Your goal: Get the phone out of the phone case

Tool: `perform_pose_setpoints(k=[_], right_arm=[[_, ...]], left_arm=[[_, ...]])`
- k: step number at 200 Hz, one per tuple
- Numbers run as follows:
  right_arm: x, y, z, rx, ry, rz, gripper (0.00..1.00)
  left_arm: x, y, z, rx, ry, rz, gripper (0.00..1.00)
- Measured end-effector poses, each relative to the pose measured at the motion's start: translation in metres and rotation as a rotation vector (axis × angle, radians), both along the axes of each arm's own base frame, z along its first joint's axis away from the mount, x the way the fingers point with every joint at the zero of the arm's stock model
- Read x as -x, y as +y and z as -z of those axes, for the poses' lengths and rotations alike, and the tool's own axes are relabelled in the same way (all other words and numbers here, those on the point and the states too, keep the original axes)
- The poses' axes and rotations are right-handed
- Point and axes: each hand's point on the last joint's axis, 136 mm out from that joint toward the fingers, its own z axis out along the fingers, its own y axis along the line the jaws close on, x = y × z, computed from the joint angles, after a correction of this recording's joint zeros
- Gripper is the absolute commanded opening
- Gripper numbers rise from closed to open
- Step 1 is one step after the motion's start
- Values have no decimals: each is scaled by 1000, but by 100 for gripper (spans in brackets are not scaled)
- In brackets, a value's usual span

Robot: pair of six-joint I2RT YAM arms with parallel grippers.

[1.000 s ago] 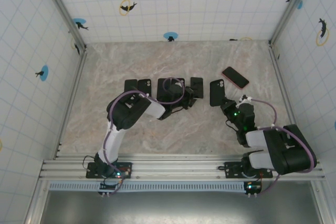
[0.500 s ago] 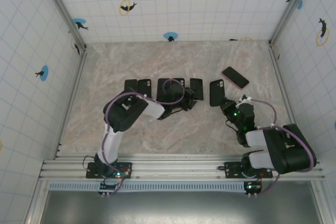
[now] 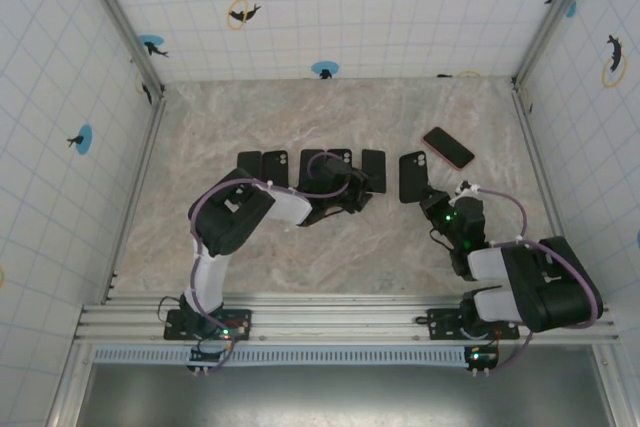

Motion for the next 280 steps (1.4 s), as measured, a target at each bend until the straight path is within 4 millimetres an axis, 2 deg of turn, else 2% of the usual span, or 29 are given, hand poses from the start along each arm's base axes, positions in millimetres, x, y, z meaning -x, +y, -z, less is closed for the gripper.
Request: perform_pose_setpoints(k=[79, 143, 234, 263, 280], right_arm=[[0, 0, 0, -2, 2, -1, 0], [0, 1, 1, -4, 1, -7, 0], [-1, -2, 1, 1, -1, -4, 0], [-6, 0, 6, 3, 14, -21, 0], [-12, 3, 9, 2, 22, -34, 0]], left_arm=[[11, -2, 4, -3, 27, -4, 60], [9, -1, 0, -3, 20, -11, 60], [-4, -8, -7, -3, -9, -9, 60], [-5, -6, -7, -38, -31, 3, 61], [-5, -3, -13, -58, -56, 14, 62]])
